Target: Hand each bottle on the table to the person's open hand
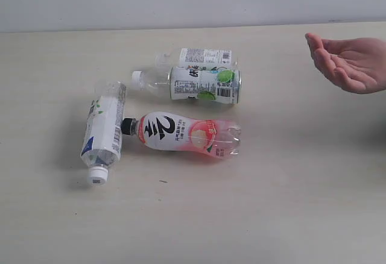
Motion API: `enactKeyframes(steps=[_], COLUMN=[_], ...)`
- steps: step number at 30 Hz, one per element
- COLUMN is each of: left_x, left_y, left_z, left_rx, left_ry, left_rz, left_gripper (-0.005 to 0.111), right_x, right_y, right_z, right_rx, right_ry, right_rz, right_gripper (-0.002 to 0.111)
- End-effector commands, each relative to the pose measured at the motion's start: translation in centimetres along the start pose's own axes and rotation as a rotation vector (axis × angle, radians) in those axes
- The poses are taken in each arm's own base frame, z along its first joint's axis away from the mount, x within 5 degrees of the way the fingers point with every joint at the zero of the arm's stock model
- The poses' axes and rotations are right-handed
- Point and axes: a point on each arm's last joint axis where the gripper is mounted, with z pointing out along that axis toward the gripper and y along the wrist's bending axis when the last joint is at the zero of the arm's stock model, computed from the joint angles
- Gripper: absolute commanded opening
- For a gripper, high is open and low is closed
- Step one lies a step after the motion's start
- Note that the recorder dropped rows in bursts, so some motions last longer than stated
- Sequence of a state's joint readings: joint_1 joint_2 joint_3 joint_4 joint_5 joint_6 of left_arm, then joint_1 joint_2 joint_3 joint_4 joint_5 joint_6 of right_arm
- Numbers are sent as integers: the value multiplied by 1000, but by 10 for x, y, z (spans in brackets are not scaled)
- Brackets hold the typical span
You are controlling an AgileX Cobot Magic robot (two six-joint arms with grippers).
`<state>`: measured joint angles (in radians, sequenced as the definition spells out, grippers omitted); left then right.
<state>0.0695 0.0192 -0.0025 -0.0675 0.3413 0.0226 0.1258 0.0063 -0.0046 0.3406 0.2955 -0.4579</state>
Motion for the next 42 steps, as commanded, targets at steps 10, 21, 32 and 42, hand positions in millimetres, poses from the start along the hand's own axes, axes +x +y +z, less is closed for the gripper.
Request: enactKeyframes(steps=[10, 21, 32, 42], left_x=[0, 0, 0, 0], left_y=[0, 0, 0, 0], left_z=[0, 0, 0, 0], left_rx=[2, 2, 2, 2], left_ry=[-4, -4, -4, -4], left_rz=[-3, -3, -3, -3], left_gripper=[0, 0, 0, 0], right_x=[1, 0, -21, -35], right_y=[0, -1, -11, -24], right_z=[0, 0, -4, -11], right_rx=[7, 13, 121, 144], right_ry=[-9, -20, -250, -494], right_rz=[1, -9, 33, 601], right_gripper=[0, 0, 0, 0])
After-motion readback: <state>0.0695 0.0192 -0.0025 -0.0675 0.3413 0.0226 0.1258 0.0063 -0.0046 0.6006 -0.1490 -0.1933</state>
